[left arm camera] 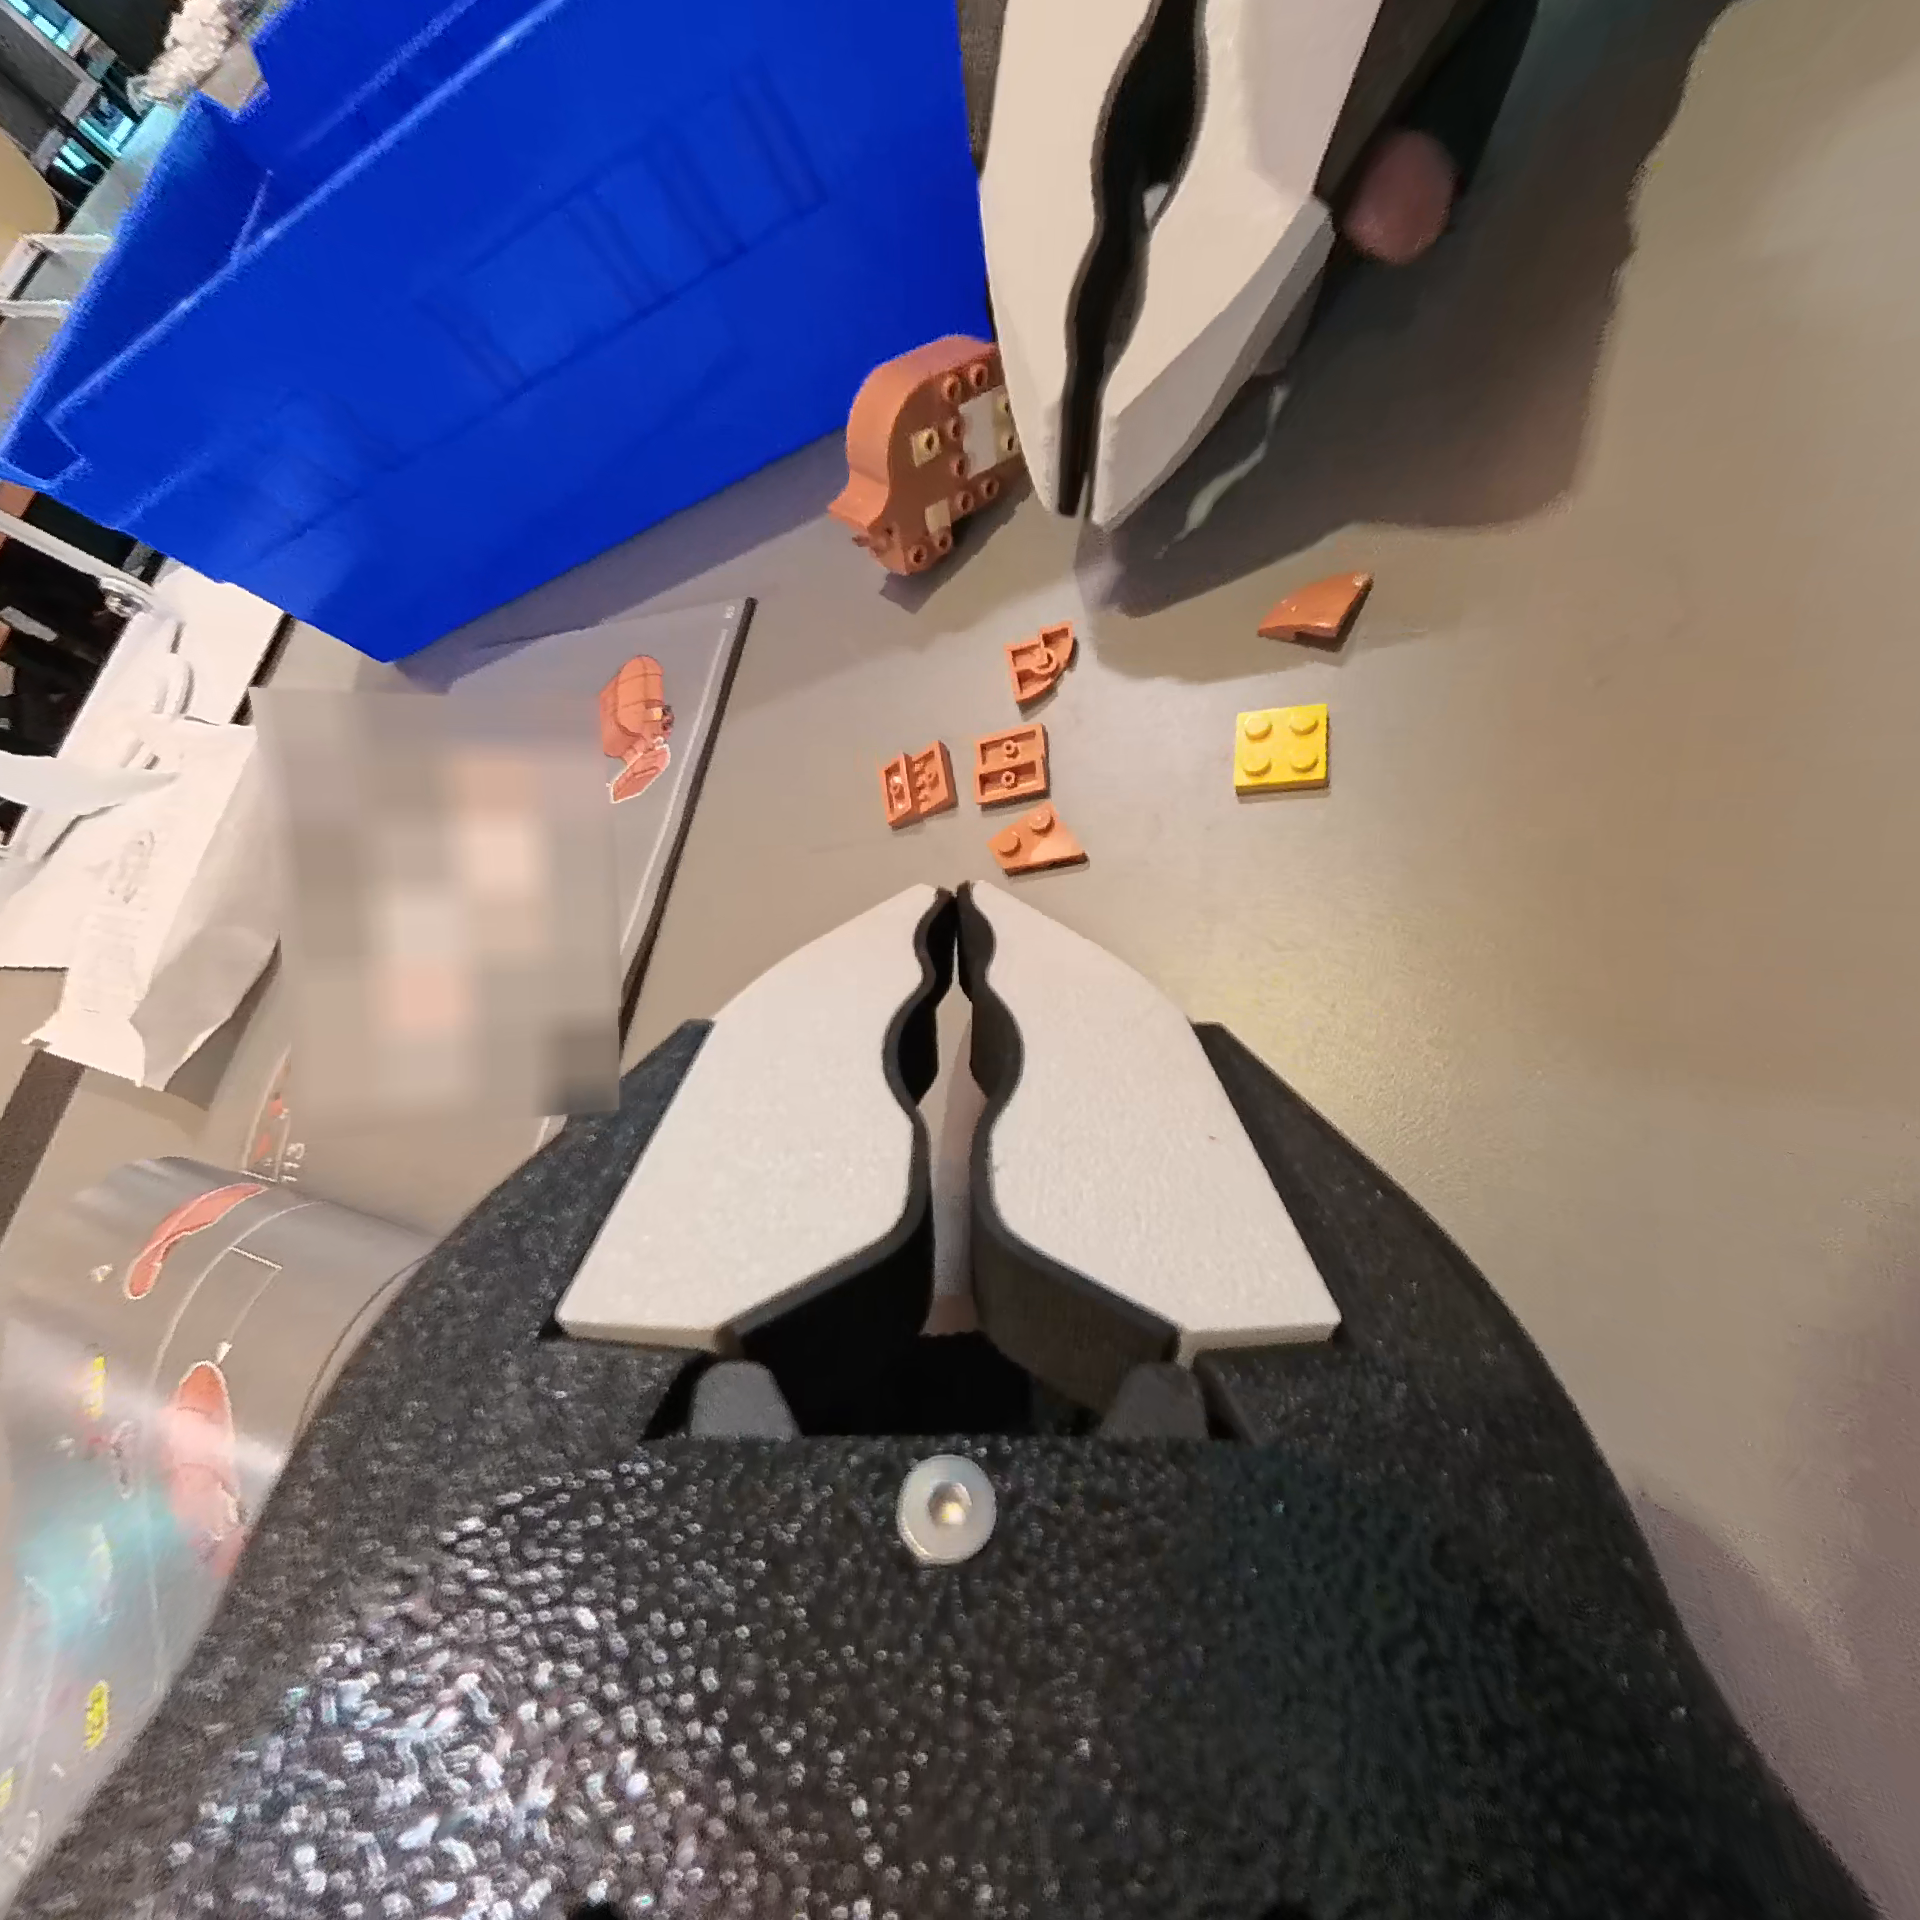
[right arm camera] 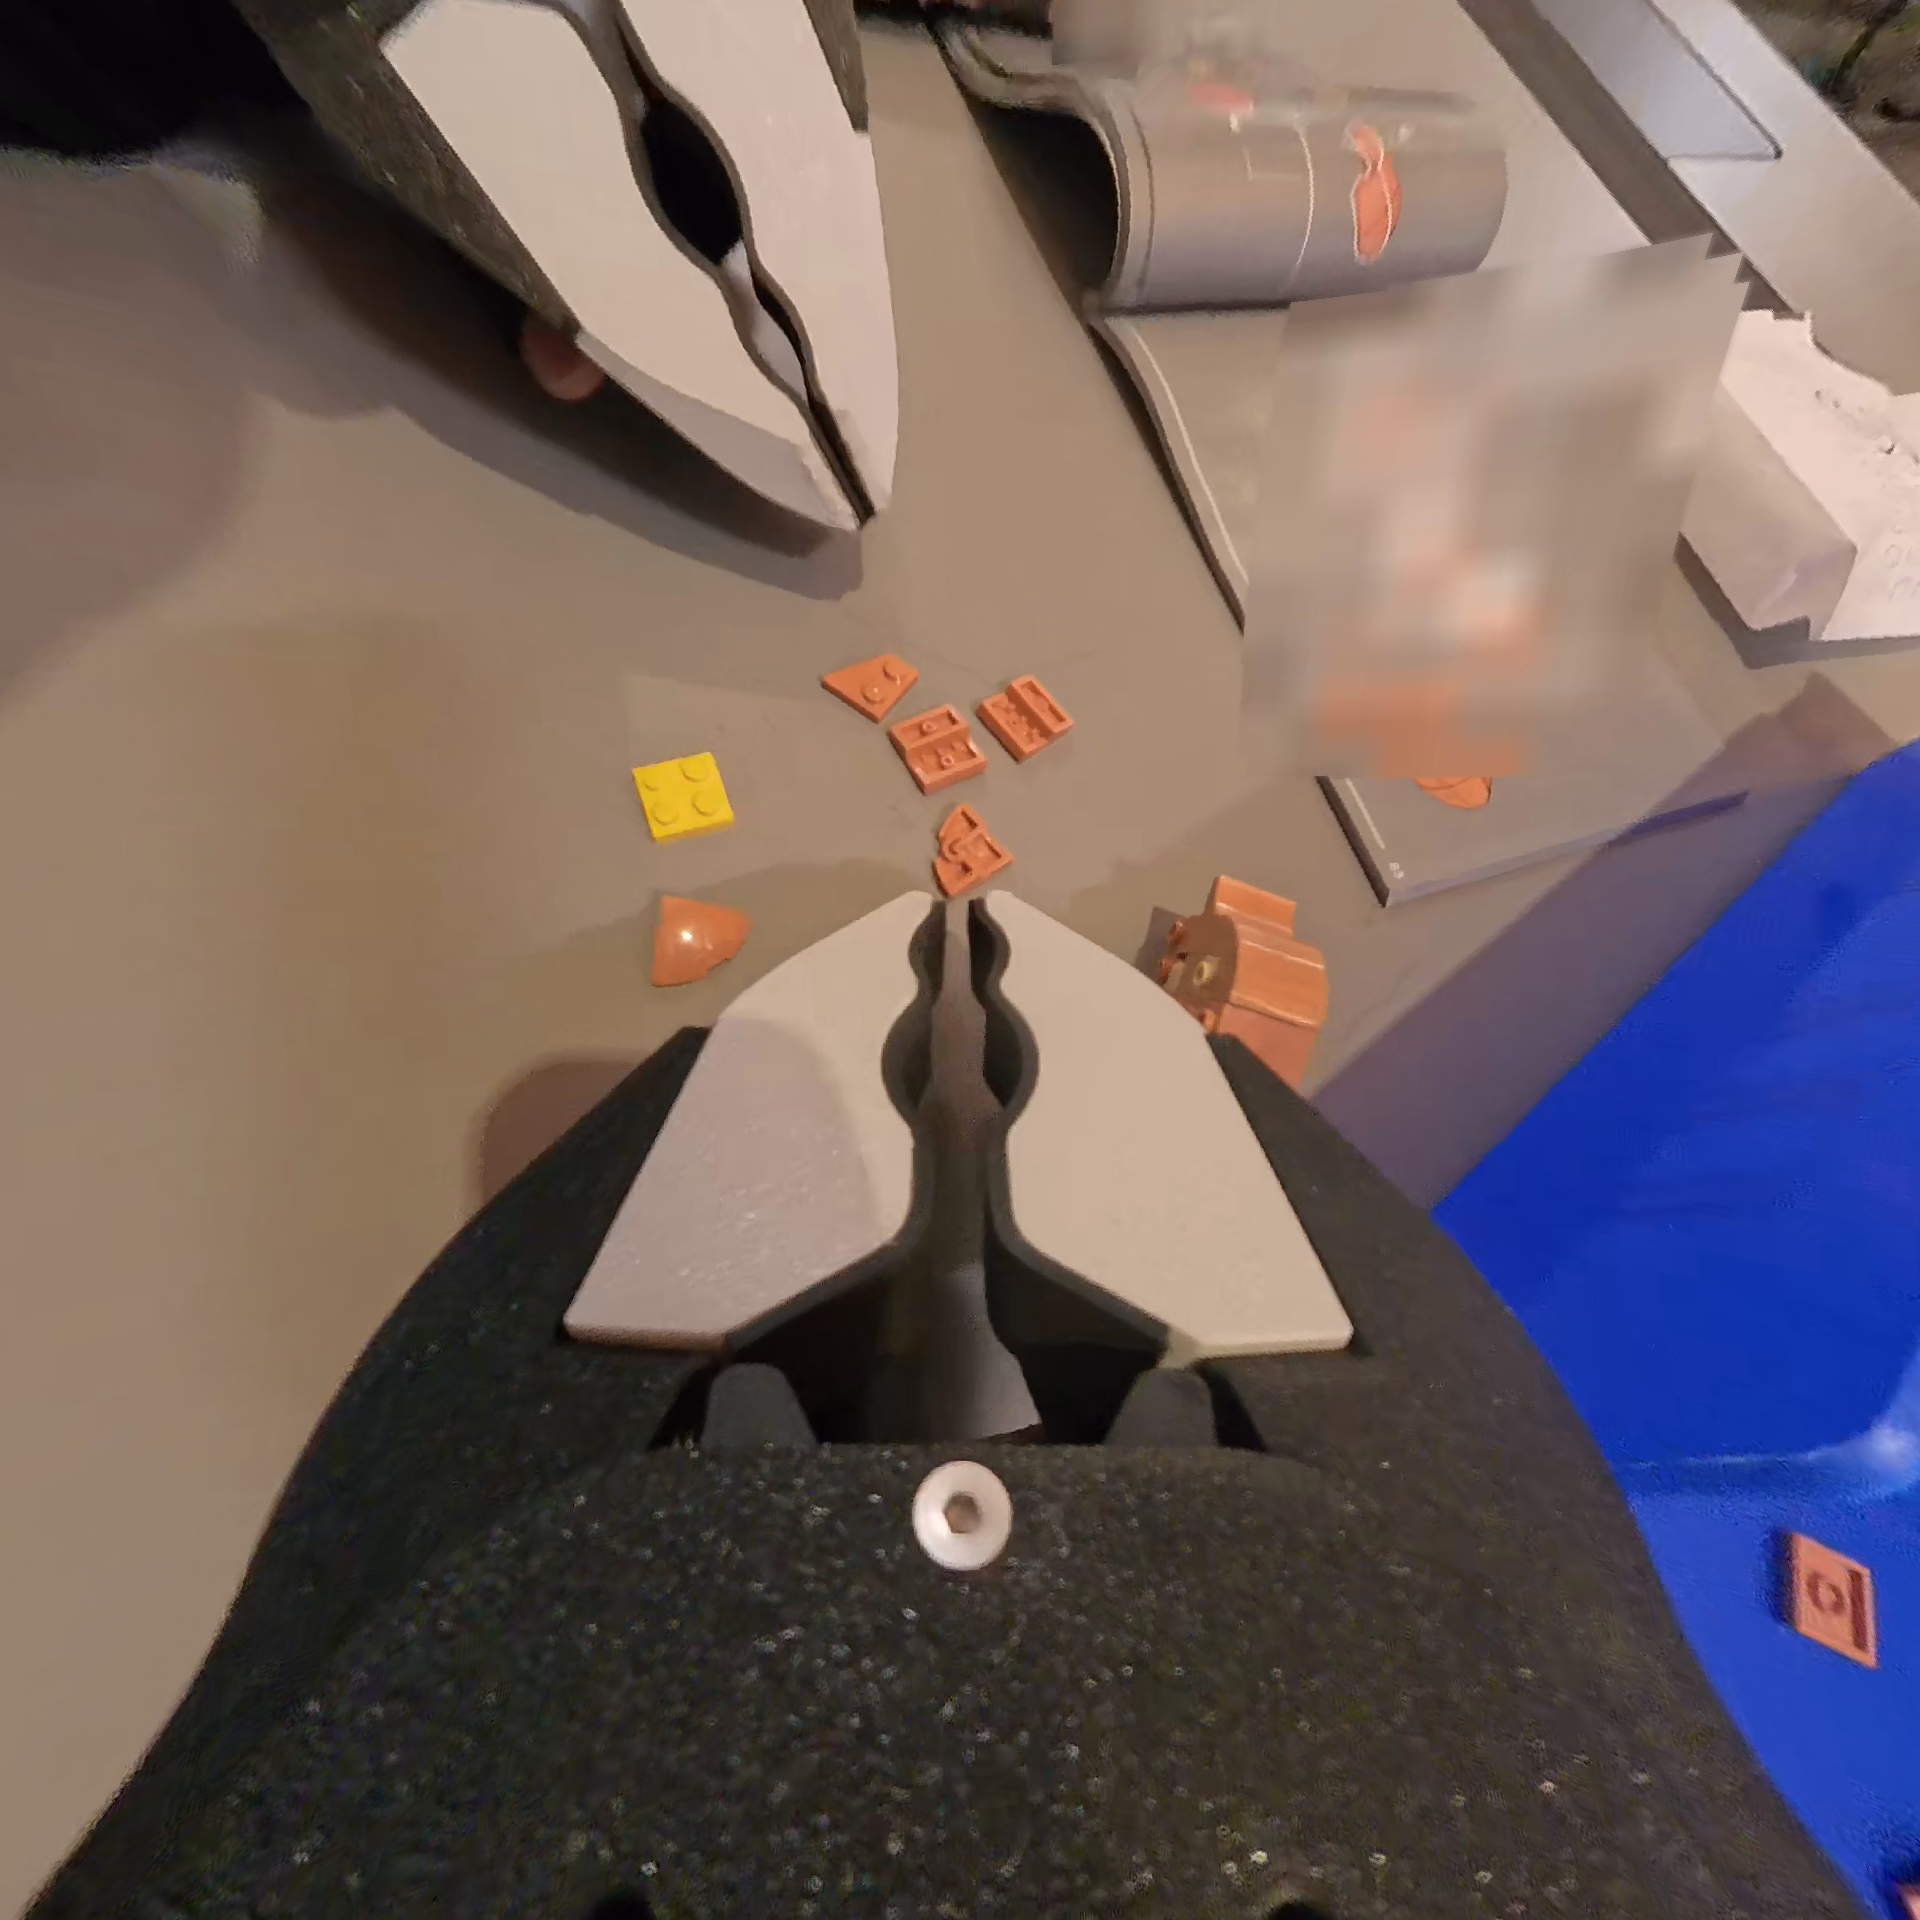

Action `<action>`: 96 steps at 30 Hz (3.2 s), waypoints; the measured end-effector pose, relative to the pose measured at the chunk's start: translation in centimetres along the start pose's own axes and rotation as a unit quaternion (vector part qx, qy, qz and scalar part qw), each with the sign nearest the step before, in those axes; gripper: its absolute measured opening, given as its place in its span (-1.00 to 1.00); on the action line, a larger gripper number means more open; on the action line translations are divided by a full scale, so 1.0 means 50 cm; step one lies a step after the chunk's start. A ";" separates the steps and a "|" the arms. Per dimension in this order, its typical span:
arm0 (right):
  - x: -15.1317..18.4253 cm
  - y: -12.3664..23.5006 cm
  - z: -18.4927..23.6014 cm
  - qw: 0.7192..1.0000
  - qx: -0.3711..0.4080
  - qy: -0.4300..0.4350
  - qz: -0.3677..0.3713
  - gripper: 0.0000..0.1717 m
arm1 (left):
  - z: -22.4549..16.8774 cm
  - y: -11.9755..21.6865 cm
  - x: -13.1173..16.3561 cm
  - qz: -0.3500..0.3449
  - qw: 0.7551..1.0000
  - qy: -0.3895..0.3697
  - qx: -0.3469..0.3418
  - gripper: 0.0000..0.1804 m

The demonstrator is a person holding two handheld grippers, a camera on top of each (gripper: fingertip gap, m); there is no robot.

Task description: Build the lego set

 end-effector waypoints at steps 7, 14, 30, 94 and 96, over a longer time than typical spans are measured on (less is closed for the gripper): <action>-0.044 0.015 0.029 0.995 -0.075 -0.026 -0.062 -0.89 | -0.005 0.017 -0.029 -0.046 0.995 0.073 0.048 -0.96; -0.037 -0.017 0.047 0.997 -0.077 -0.011 -0.008 -0.84 | 0.014 0.014 -0.020 -0.026 0.993 0.113 0.037 -0.96; -0.046 -0.022 0.070 0.996 -0.075 0.034 0.029 -0.93 | 0.023 0.010 -0.001 0.025 0.989 0.141 0.026 -0.96; -0.050 -0.042 0.003 0.997 0.063 0.011 0.049 -0.91 | 0.020 0.023 -0.007 0.028 0.982 0.182 0.045 -0.95; -0.075 -0.034 0.010 0.996 0.076 0.048 0.009 -0.91 | 0.019 0.025 -0.012 0.015 0.975 0.211 0.067 -0.94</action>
Point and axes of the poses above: each gripper's, where its closed fingertips meet, y back along the fingers, x out of its underside, z = x × y across the jaws, the point moved 6 cm from there along y, back along the fingers, and after that the axes turned 14 degrees about -x, right-handed, at the moved point
